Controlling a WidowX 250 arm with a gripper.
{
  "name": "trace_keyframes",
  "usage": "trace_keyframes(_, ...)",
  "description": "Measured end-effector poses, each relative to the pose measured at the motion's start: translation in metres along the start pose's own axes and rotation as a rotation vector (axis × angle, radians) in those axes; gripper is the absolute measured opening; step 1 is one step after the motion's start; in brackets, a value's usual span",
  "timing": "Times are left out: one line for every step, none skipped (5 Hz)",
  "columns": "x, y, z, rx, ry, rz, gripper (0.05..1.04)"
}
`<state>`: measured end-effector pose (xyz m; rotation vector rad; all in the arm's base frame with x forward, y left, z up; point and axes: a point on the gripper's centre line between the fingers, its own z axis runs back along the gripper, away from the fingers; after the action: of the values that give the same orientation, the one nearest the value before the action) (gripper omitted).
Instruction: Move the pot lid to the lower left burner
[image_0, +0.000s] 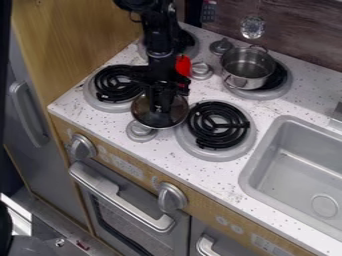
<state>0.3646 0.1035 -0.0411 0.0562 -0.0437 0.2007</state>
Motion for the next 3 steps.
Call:
trace_keyframes(0.001, 0.0, 0.001, 0.0, 0.0, 0.002, 0.269)
trace_keyframes(0.011, 0.007, 0.008, -0.013, -0.022, 0.039, 0.269)
trace_keyframes(0.031, 0.034, 0.028, -0.01, -0.078, 0.11, 0.269)
